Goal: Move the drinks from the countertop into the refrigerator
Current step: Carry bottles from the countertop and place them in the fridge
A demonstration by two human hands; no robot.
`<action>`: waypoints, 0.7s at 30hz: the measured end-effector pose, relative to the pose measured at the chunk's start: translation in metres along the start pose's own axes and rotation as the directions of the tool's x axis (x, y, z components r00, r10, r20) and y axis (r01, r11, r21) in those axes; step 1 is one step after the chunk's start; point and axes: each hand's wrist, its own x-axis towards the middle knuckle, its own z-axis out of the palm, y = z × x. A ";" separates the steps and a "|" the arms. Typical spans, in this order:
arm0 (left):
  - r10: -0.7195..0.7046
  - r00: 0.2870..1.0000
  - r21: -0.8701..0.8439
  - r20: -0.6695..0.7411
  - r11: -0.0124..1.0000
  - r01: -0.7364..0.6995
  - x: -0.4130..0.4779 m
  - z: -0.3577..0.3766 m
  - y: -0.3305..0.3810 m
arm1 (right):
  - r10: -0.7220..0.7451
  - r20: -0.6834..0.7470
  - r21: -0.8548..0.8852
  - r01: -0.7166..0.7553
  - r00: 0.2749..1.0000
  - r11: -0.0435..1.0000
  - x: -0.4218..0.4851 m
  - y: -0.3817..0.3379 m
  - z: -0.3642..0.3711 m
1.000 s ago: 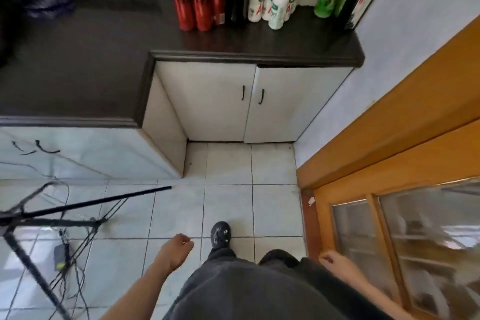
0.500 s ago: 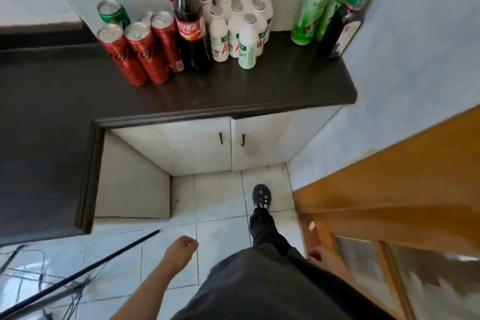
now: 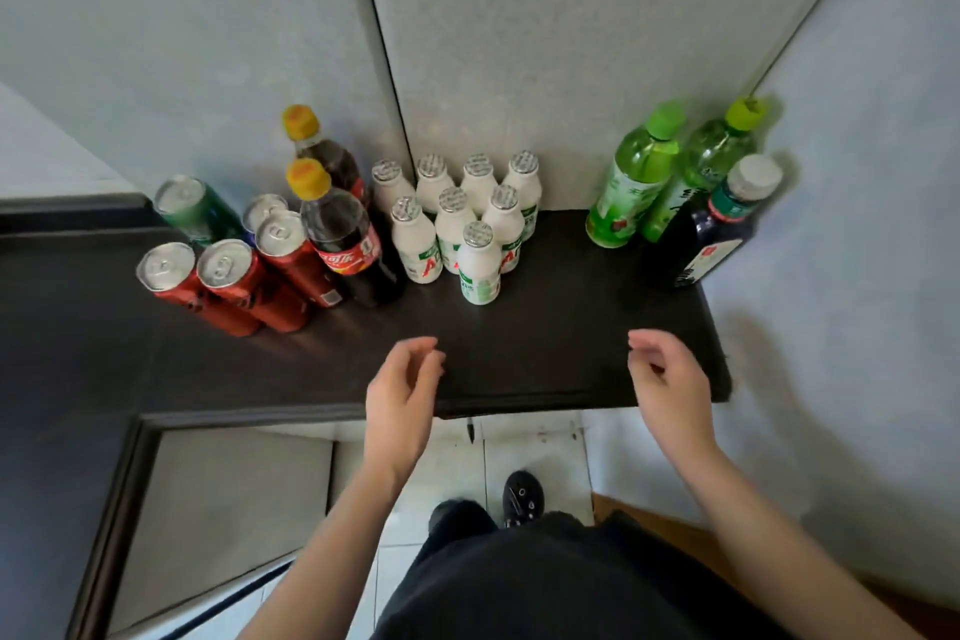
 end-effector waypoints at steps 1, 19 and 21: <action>0.053 0.997 -0.027 -0.052 0.998 -0.055 0.008 -0.001 0.012 | -0.026 -0.074 0.016 0.027 0.997 0.999 0.009 -0.008 -0.001; 0.378 0.911 -0.165 0.163 0.921 -0.353 0.098 0.063 0.132 | -0.240 -0.459 -0.155 0.189 0.856 0.970 0.112 -0.066 -0.042; 0.394 0.895 -0.137 0.211 0.918 -0.372 0.104 0.071 0.138 | -0.262 -0.480 -0.154 0.213 0.838 0.965 0.117 -0.062 -0.043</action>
